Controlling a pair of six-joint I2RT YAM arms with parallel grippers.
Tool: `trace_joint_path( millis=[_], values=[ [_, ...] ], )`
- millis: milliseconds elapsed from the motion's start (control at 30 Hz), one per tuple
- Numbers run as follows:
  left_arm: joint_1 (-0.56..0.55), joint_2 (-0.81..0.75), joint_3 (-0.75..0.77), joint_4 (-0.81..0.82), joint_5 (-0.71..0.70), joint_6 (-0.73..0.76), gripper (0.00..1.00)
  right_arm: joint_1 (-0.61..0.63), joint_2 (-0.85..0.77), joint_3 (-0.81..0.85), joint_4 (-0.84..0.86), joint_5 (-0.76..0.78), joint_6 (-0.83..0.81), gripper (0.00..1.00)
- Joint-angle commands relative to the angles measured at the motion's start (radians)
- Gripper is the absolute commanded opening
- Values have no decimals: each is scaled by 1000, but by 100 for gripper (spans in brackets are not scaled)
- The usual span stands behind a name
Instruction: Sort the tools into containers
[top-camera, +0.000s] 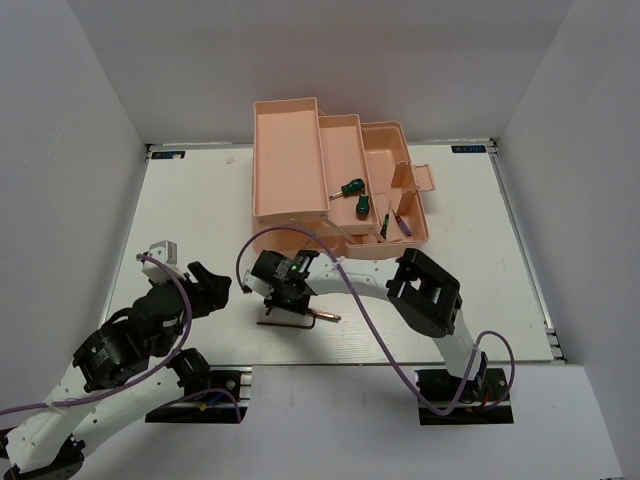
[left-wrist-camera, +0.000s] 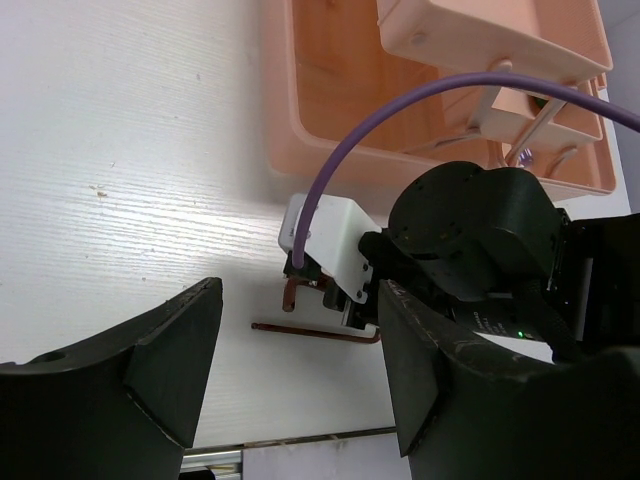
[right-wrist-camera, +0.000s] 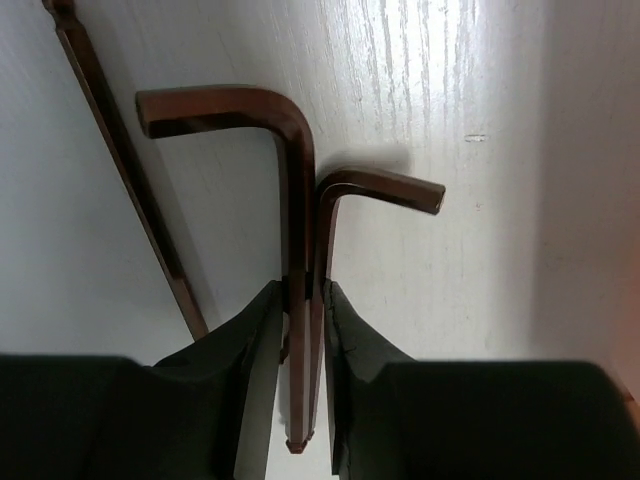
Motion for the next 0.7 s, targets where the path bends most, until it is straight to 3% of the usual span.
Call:
trace_joint_path(
  millis=[0,100,667],
  values=[
    [2,4,-3,-5,-8,7,73,-3,5,18,31,19,-18,17],
    [2,4,-3,-5,-8,7,73,-5,11,18,28,19,-21,35],
    [2,4,-3,-5,-8,16,73,6,-85,-5,69,61,-35,50]
  ],
)
